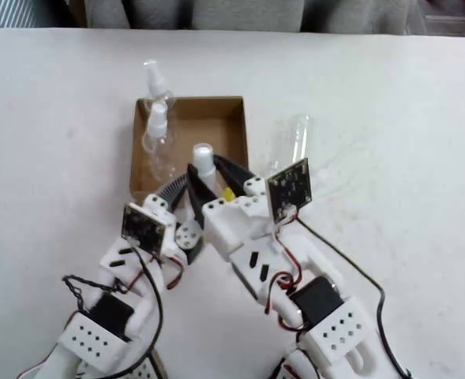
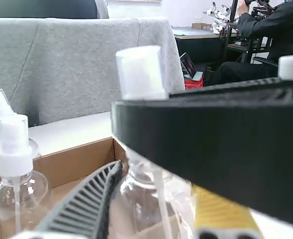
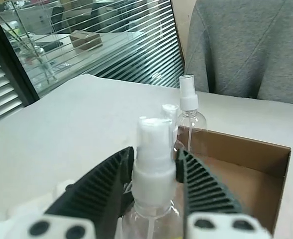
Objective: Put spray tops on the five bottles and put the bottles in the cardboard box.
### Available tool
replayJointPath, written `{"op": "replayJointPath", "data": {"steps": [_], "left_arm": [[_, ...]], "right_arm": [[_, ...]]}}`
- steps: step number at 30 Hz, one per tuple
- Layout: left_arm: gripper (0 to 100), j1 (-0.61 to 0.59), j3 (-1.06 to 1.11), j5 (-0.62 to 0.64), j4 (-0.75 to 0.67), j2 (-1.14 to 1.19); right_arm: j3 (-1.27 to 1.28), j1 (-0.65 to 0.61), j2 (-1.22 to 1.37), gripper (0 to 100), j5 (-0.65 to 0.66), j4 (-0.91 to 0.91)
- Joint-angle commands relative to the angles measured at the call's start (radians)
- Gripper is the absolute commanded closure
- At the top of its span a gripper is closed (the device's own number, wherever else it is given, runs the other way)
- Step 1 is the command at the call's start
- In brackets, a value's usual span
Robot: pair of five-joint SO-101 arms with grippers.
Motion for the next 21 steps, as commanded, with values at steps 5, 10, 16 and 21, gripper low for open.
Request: {"op": "replayJointPath", "data": {"steps": [5, 10, 16, 21], "left_arm": [[97, -0.012, -0.008, 0.009, -0.026, 0.001], [97, -0.012, -0.008, 0.009, -0.026, 0.001], [97, -0.012, -0.008, 0.009, -0.026, 0.001], [97, -0.012, 0.005, 0.009, -0.026, 0.001]], "right_arm": [[-0.008, -0.005, -0.090, 81.1, -0.011, 0.013], [-0.008, -0.004, -0.219, 77.1, -0.011, 0.082], [-0.008, 0.018, -0.328, 73.2, -0.009, 0.107], [-0.008, 0.125, -0.348, 91.1, -0.009, 0.102]]}}
